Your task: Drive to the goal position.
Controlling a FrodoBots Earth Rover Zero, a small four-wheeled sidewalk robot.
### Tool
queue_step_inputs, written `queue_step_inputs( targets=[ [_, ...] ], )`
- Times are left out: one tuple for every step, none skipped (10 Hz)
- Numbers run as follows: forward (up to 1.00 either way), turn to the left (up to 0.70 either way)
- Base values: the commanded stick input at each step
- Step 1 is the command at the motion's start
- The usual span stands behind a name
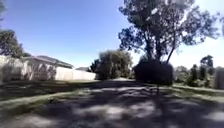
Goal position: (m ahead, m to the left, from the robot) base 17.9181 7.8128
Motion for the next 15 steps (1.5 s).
queue_step_inputs(
  targets=[
    [1.0,0.0],
    [1.0,0.0],
    [1.0,-0.4],
    [1.0,-0.4],
    [1.0,-0.4],
    [1.0,0.0],
    [1.0,0.0],
    [1.0,0.0],
    [1.0,0.0],
    [1.0,0.0],
    [1.0,0.0],
    [1.0,-0.14],
    [1.0,-0.28],
    [1.0,-0.28],
    [1.0,-0.17]
  ],
)
